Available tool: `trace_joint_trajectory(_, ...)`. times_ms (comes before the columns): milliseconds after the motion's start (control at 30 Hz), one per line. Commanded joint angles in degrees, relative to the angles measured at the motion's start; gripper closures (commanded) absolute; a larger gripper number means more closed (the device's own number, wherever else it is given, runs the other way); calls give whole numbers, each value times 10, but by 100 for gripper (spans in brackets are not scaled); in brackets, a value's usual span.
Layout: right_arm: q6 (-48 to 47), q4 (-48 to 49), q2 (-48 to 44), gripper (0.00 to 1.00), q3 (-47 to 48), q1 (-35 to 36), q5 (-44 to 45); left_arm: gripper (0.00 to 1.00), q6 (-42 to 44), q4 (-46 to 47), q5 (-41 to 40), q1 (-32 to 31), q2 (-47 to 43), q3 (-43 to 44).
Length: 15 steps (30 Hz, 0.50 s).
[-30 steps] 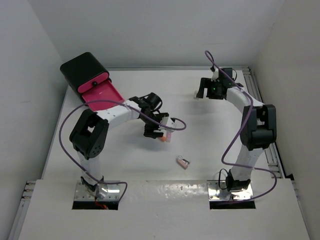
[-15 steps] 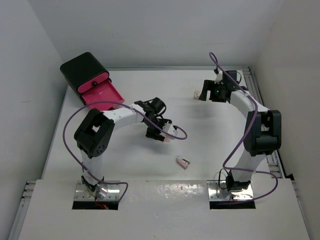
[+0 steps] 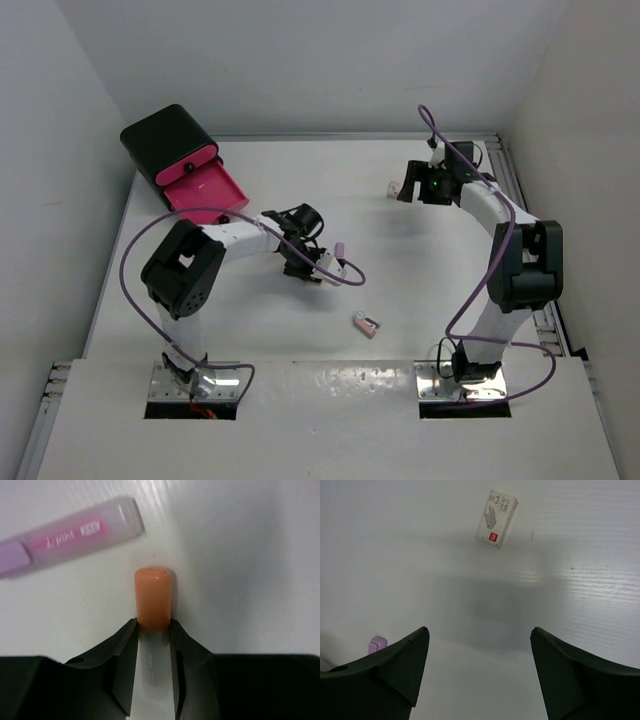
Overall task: Sort the stationery into containers
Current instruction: Grab a piece of stationery with the left arm, then place the stationery into the container
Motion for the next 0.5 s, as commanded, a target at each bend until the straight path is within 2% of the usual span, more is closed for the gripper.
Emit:
trace_joint_trajectory(0,-1,15,-33,19,1,-1,-9,79,-18,-26,-11,40,-60,-10)
trace_joint_trajectory(100,-1,17,-34,20,-1,0,-11,83,-79,-49,-30,91,-99,24)
trace_joint_trajectory(133,-1,18,-35,20,-2,0,-12,83,-92,-83,-47,105,-100,43)
trace_joint_trajectory(267,3,18,-33,20,-3,2,-15,84,-160,-186,-69,197,-84,184)
trace_joint_trajectory(333,2,18,-32,20,-3,2,-15,83,-183,-199,-80,227,-82,221)
trace_joint_trajectory(467,7,18,-23,20,4,8,-17,84,-195,-179,-151,285,-78,235)
